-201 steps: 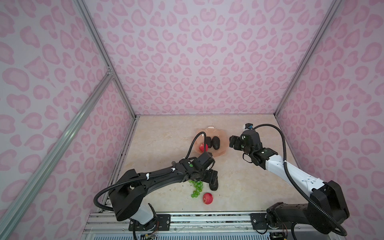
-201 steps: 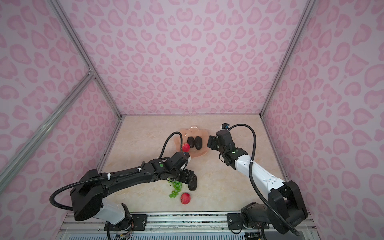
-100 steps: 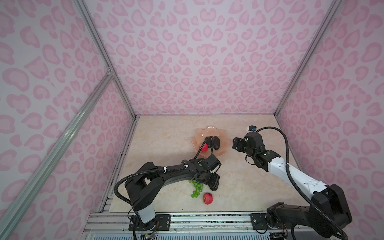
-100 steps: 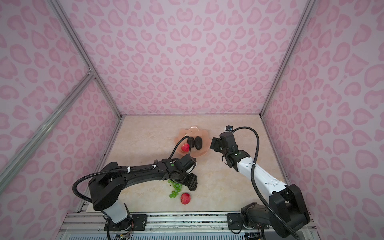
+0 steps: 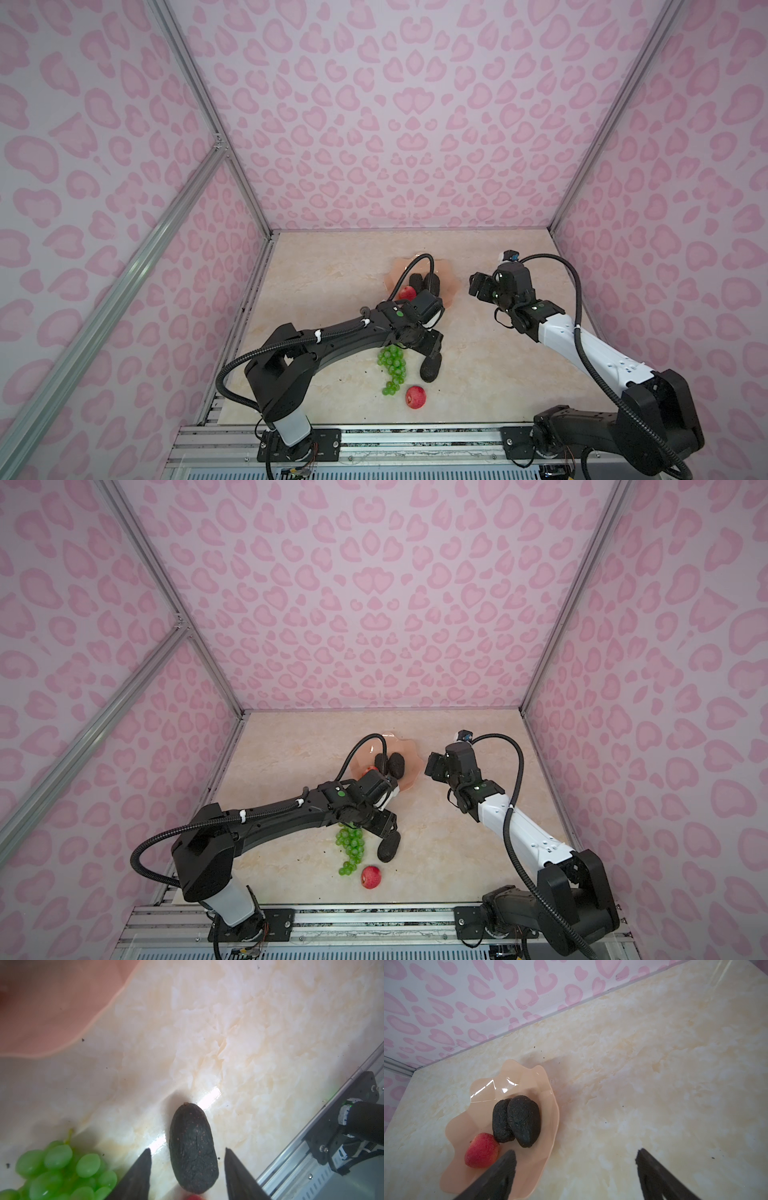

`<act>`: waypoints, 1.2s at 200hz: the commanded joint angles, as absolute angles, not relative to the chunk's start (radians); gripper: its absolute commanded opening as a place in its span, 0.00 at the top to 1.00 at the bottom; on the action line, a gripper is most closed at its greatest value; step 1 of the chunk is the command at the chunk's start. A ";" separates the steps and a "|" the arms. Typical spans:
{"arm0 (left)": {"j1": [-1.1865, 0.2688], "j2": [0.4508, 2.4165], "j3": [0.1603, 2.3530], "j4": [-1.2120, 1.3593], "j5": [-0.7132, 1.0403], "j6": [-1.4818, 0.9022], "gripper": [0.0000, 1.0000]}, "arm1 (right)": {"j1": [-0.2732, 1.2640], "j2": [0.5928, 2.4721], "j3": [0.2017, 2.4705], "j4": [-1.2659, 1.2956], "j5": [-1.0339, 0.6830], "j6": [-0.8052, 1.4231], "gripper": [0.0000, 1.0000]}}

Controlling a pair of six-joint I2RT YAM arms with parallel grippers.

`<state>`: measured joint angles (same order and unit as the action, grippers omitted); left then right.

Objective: Place and organize the fake fruits in the fruit bowl
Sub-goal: 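Grasp the last avocado with the left gripper and lift it, then lower the avocado into the bowl beside the others and release with the left gripper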

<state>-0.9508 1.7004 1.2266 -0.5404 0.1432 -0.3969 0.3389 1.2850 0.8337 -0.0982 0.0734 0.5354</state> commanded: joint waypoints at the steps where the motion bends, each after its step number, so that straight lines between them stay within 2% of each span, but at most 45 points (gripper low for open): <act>1: -0.956 1.735 1.246 -0.587 0.203 -0.357 0.30 | 0.334 1.275 0.818 -0.094 0.064 0.534 0.09; 68: -0.977 1.830 1.235 -0.575 0.257 -0.409 0.27 | 0.324 1.278 0.813 -0.084 0.054 0.538 0.09; 102: -0.982 1.862 1.239 -0.574 0.265 -0.403 0.33 | 0.321 1.281 0.812 -0.082 0.048 0.537 0.10; 140: -0.982 1.870 1.244 -0.587 0.240 -0.394 0.48 | 0.313 1.276 0.798 -0.078 0.047 0.540 0.10; 170: -0.980 1.868 1.255 -0.603 0.210 -0.379 0.55 | 0.305 1.276 0.796 -0.074 0.042 0.542 0.10; 216: -0.927 1.789 1.338 -0.669 0.118 -0.255 0.57 | 0.280 1.249 0.796 -0.086 0.034 0.542 0.10; 240: -0.881 1.791 1.504 -0.755 0.037 -0.107 0.57 | 0.267 1.215 0.781 -0.091 0.034 0.540 0.10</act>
